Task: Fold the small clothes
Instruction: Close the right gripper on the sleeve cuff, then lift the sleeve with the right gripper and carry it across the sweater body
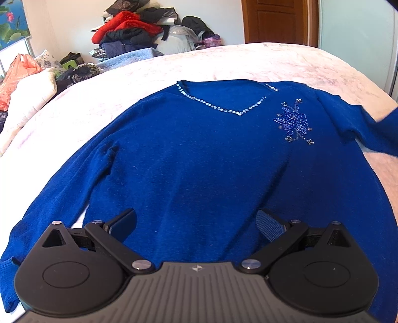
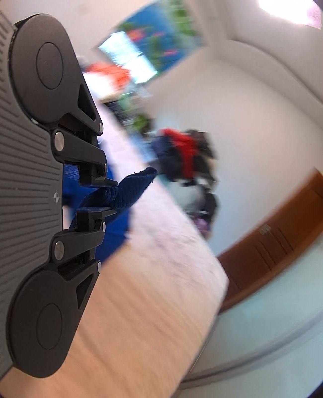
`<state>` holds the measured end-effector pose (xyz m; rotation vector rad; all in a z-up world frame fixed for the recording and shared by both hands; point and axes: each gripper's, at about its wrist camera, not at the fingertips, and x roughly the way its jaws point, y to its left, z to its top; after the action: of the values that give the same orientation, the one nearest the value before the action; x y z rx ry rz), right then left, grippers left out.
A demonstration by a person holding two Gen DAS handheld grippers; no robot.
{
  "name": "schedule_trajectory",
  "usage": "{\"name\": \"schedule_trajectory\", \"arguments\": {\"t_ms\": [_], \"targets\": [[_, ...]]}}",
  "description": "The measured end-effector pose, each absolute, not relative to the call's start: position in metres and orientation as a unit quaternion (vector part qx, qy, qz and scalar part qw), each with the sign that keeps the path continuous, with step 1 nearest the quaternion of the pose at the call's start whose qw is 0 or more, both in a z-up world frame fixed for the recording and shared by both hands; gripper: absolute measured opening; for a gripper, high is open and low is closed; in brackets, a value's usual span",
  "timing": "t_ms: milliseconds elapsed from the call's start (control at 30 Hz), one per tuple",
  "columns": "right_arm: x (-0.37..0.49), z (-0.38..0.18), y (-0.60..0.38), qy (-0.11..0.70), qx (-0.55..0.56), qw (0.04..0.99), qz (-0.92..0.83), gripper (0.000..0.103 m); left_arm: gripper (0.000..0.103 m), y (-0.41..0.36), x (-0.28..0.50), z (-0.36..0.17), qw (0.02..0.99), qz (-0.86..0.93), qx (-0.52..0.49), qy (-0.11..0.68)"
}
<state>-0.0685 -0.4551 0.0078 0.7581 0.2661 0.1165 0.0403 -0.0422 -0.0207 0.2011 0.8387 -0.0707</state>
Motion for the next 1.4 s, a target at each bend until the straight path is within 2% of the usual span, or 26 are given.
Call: {"name": "schedule_trajectory", "arguments": {"t_ms": [300,533,667,1100,1400], "targets": [[-0.120,0.023,-0.530,0.018,0.403,0.910,-0.098,0.018,0.103,-0.033,0.043,-0.020,0.908,-0.026,0.091,0.408],[-0.116,0.034,-0.525,-0.009,0.356,0.922,-0.150,0.018,0.103,-0.030,0.044,-0.020,0.909,-0.022,0.090,0.407],[-0.100,0.037,-0.493,0.007,0.335,0.935,-0.113,0.018,0.103,-0.029,0.046,-0.022,0.908,-0.019,0.089,0.410],[-0.013,0.023,-0.396,0.102,0.352,0.930,0.036,0.018,0.103,-0.023,0.048,-0.025,0.907,-0.012,0.091,0.411],[0.030,0.021,-0.354,0.137,0.363,0.916,0.098,0.018,0.103,-0.011,0.054,-0.028,0.906,-0.008,0.088,0.415]]}}
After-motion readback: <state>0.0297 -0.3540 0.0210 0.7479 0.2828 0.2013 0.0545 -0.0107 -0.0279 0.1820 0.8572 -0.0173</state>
